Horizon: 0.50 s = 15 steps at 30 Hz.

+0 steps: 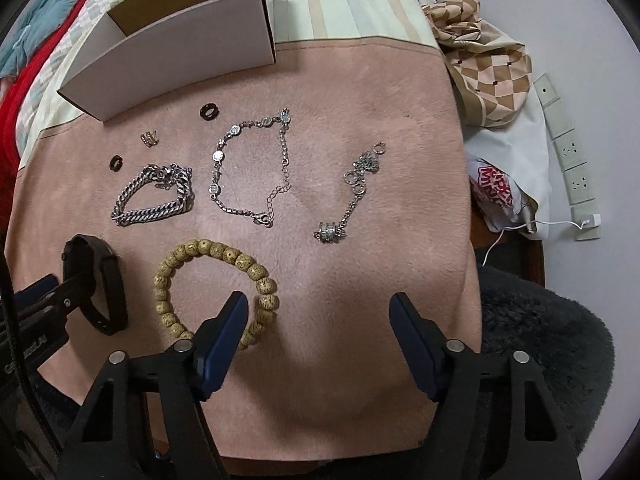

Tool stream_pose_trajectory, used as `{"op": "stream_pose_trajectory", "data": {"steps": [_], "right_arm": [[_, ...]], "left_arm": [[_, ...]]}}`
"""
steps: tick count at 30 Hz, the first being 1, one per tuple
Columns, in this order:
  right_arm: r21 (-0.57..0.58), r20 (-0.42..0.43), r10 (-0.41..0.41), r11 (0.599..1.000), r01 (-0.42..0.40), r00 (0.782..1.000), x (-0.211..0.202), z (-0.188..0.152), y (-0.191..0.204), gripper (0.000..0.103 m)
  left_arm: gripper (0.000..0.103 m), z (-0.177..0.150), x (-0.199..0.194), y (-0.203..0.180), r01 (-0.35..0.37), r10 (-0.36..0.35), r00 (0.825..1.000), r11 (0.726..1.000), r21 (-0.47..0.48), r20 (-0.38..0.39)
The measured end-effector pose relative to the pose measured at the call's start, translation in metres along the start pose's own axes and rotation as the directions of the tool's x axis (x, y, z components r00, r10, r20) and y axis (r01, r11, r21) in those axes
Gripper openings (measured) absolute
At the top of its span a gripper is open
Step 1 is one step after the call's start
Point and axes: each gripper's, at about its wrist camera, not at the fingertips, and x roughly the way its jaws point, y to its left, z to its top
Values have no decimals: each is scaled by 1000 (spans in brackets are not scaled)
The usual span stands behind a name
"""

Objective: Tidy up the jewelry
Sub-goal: 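Grasp the black smartwatch with the left tool while the right tool grasps the wooden bead bracelet, then carry the watch and bead bracelet with both tools into the white box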

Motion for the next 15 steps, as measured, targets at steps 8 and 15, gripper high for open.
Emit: {"op": "stream_pose_trajectory", "data": {"steps": [8, 15], "right_arm": [[-62, 17, 7, 998, -6, 1000, 5, -1, 18, 47], [-75, 34, 48, 996, -45, 998, -6, -2, 40, 10]], "left_arm": [[10, -8, 1, -10, -30, 26, 998, 998, 54, 61], [10, -17, -29, -24, -44, 34, 993, 995, 87, 111]]}}
